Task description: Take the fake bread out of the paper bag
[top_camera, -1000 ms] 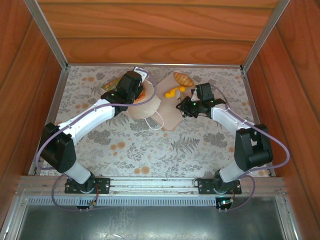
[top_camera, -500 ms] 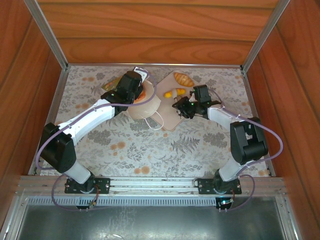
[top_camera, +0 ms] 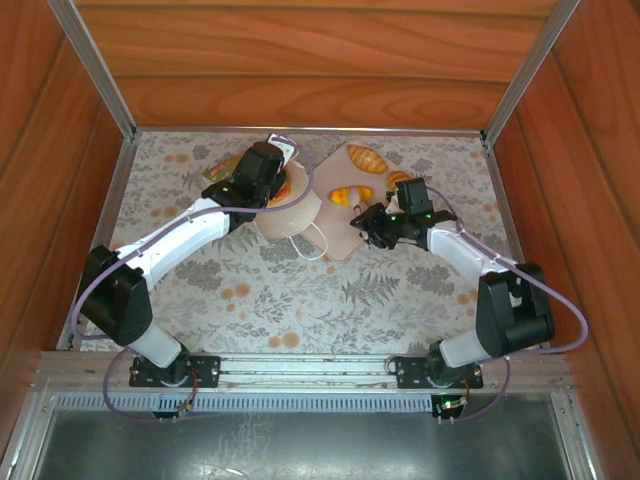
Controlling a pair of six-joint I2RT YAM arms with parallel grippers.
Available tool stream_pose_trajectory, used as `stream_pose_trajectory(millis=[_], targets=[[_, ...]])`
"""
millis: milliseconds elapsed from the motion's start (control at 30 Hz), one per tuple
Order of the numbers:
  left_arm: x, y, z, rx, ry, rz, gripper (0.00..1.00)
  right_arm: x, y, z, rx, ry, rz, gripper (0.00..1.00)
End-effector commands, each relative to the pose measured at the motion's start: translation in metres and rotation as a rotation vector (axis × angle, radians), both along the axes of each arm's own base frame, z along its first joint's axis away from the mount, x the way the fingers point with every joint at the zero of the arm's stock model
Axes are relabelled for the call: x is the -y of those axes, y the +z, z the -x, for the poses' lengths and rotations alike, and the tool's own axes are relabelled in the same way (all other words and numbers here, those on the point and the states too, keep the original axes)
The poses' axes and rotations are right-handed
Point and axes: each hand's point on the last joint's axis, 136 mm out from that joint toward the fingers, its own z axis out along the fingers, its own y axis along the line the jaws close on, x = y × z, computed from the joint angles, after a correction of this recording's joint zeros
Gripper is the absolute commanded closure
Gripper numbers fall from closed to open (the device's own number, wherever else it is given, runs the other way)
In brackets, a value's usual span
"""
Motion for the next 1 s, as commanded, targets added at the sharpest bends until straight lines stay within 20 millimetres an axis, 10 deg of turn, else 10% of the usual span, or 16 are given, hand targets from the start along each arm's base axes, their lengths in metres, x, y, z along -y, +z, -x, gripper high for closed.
stream_pose_trajectory(millis=[0, 367, 967], targets=[[-0.004, 0.017, 0.005, 0.038, 0.008, 0.021, 1.0, 0.007, 0.004, 0.021, -0.02, 0.049, 0.029, 0.58], [-0.004, 0.018, 0.006, 0.039, 0.01, 0.032, 1.0, 0.014, -0.019, 0.027, -0.09, 0.175, 0.154, 0.67], [-0.003, 0.019, 0.006, 0.042, 0.008, 0.033, 1.0, -0.001, -0.025, -0.04, -0.025, 0.204, 0.209, 0.66]])
